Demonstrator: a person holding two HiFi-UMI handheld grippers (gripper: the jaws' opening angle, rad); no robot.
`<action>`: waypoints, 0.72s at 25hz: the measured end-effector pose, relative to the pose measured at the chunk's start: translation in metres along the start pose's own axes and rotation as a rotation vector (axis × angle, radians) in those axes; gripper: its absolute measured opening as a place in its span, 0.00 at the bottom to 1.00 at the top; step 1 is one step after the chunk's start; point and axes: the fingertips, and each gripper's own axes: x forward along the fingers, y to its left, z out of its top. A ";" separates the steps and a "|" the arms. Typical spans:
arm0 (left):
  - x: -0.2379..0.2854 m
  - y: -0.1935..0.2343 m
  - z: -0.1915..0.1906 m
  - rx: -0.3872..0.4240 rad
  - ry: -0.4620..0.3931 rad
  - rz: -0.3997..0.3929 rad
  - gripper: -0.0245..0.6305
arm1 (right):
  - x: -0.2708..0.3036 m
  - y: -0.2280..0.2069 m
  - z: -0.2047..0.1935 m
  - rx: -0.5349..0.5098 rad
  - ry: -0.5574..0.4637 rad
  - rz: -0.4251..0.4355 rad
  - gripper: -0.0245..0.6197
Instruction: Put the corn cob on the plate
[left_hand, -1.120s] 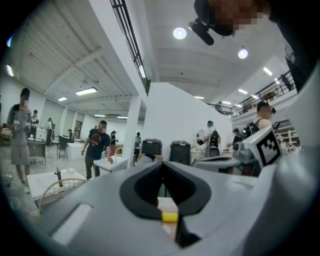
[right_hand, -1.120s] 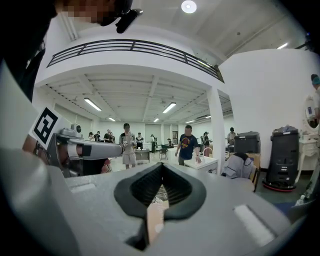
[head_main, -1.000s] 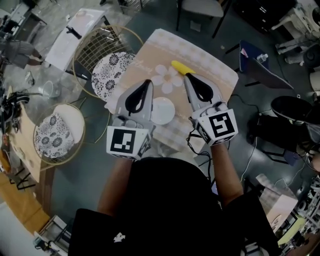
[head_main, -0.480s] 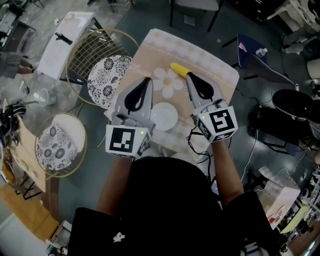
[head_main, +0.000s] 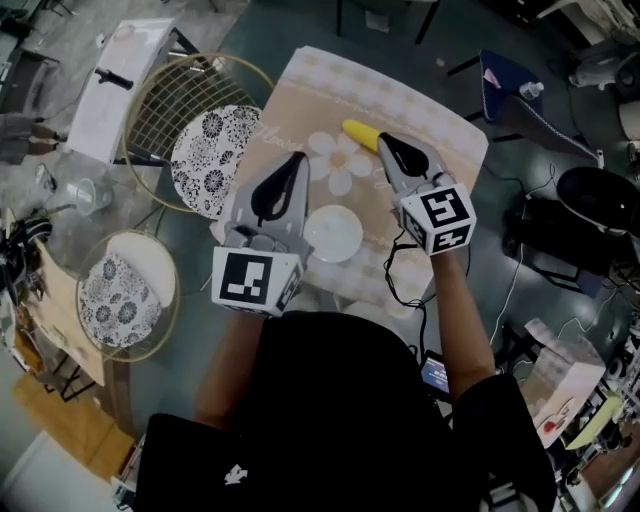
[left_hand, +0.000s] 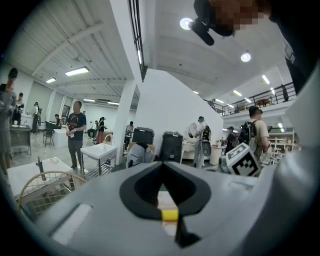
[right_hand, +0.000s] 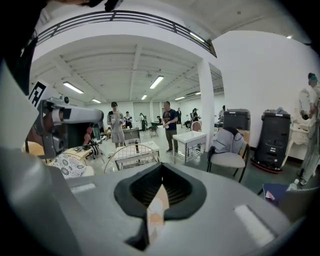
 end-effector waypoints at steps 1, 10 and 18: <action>0.002 0.003 -0.003 -0.001 0.007 -0.001 0.05 | 0.007 -0.005 -0.008 0.000 0.018 0.000 0.04; 0.013 0.023 -0.028 -0.022 0.070 -0.012 0.05 | 0.068 -0.045 -0.092 -0.036 0.261 -0.001 0.14; 0.019 0.031 -0.045 -0.027 0.115 -0.026 0.05 | 0.105 -0.055 -0.165 -0.071 0.487 0.058 0.30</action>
